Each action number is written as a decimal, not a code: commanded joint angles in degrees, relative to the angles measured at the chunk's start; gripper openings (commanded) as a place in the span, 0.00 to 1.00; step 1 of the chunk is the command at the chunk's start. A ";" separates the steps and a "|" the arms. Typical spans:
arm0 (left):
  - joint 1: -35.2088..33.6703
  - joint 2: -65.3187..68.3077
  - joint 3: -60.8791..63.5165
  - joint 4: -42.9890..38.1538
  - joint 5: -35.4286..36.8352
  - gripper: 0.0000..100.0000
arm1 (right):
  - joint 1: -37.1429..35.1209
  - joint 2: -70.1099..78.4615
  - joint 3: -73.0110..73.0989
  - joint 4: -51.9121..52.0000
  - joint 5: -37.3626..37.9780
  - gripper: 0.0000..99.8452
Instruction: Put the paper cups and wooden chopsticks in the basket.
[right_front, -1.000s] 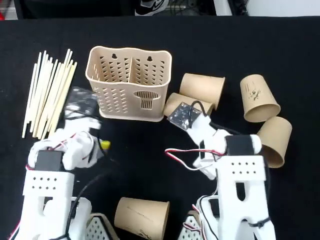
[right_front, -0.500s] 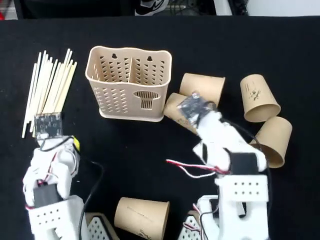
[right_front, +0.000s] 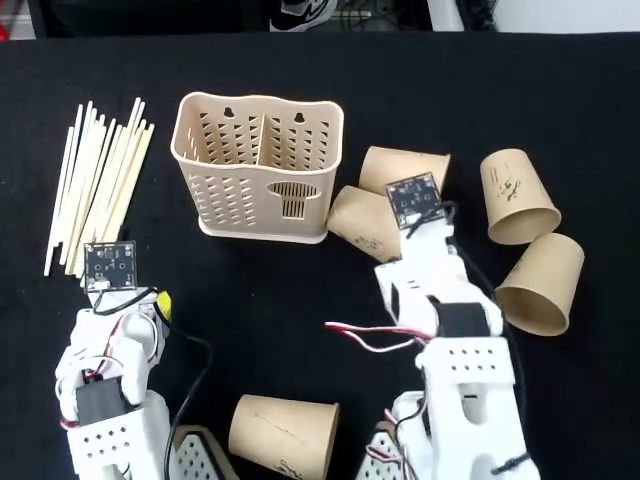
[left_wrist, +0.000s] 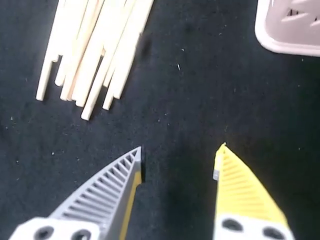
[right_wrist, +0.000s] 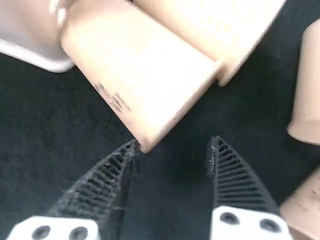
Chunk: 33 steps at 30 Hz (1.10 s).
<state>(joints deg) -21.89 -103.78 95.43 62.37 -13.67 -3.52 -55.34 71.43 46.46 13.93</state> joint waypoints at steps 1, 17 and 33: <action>0.66 -0.53 0.40 0.00 -0.44 0.24 | -4.04 2.24 0.92 -5.63 -0.79 0.23; 0.66 -0.53 1.98 -2.90 -0.44 0.24 | 0.79 12.79 3.30 -22.95 -6.77 0.02; 0.66 -0.53 1.98 -3.08 -0.44 0.24 | -2.37 4.09 -37.67 31.82 0.00 0.01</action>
<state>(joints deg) -21.71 -103.78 96.31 60.44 -13.76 -3.78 -50.07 46.02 67.74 12.35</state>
